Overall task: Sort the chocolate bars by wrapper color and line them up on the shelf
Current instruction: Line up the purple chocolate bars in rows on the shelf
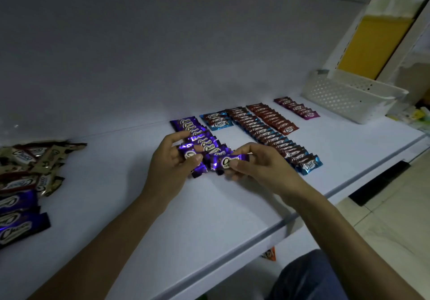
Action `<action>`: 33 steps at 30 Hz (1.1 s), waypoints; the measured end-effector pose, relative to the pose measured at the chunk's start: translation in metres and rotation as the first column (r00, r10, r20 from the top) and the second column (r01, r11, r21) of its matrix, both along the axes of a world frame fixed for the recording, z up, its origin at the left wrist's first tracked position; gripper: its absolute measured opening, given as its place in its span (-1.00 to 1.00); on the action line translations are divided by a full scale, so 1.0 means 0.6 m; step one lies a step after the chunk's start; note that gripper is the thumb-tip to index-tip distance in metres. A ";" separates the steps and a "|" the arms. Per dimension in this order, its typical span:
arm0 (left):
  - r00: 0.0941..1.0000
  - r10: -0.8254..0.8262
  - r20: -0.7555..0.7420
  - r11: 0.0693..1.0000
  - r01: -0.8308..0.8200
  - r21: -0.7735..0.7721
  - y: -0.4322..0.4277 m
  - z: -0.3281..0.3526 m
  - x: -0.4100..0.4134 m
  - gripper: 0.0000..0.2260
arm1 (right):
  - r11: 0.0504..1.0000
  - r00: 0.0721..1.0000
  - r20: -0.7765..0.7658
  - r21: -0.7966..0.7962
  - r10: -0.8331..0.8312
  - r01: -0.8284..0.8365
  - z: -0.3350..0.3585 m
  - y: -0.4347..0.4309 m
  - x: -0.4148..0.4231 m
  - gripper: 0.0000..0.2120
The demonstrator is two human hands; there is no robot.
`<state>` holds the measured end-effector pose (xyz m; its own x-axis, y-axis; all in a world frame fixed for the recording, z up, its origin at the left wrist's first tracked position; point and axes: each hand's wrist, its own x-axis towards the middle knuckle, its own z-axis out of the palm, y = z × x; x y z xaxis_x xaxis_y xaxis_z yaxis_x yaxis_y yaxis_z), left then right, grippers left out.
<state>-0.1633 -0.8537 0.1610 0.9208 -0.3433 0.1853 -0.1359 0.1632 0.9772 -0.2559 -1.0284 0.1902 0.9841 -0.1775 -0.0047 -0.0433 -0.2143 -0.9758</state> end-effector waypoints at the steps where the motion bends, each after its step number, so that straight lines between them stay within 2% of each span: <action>1: 1.000 -0.004 0.008 1.000 0.004 0.009 0.000 -0.001 0.000 -0.59 | 0.993 1.000 -0.007 -0.117 -0.001 0.000 -0.003 -0.007 -0.002 -0.90; 3: 1.000 -0.009 0.014 1.000 0.009 0.016 0.000 0.000 -0.004 -0.59 | 0.931 1.000 -0.008 -0.364 -0.016 0.012 -0.010 -0.021 -0.002 -0.94; 4: 1.000 -0.004 0.021 1.000 0.003 0.016 0.000 0.001 -0.005 -0.59 | 0.899 1.000 -0.011 -0.438 -0.014 0.008 -0.015 -0.027 0.000 -0.94; 7: 1.000 0.019 0.021 1.000 -0.019 0.008 -0.001 0.005 -0.011 -0.61 | 0.852 1.000 -0.005 -0.524 -0.024 0.017 -0.025 -0.038 0.008 -0.89; 10: 0.999 0.042 0.013 0.999 -0.043 0.013 -0.001 0.007 -0.013 -0.62 | 0.831 0.999 0.035 -0.554 -0.030 0.045 -0.030 -0.041 0.015 -0.89; 17: 0.996 0.061 0.057 0.996 -0.064 0.056 0.001 0.001 -0.007 -0.82 | 0.784 0.994 0.105 -0.615 -0.018 0.079 -0.026 -0.044 0.026 -0.89; 24: 0.991 0.102 0.091 0.994 -0.104 0.017 0.000 -0.005 -0.001 -0.86 | 0.729 0.979 0.121 -0.653 -0.167 0.205 -0.038 -0.039 0.017 -0.62; 26: 0.991 0.114 0.075 0.993 -0.114 0.002 -0.001 -0.005 0.000 -0.89 | 0.696 0.977 0.126 -0.687 -0.172 0.211 -0.044 -0.038 0.018 -0.62; 29: 0.990 0.132 0.057 0.991 -0.132 -0.012 -0.001 -0.003 -0.002 -0.92 | 0.717 0.976 0.121 -0.663 -0.182 0.216 -0.046 -0.035 0.018 -0.67; 33: 0.991 0.125 0.040 0.992 -0.125 -0.014 -0.001 0.001 -0.004 -0.86 | 0.733 0.977 0.129 -0.645 -0.173 0.214 -0.042 -0.031 0.017 -0.68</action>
<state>-0.1658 -0.8541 0.1615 0.9479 -0.2234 0.2273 -0.1960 0.1537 0.9685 -0.2456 -1.0470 0.1648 0.9229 -0.3030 0.2376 -0.1049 -0.7915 -0.6021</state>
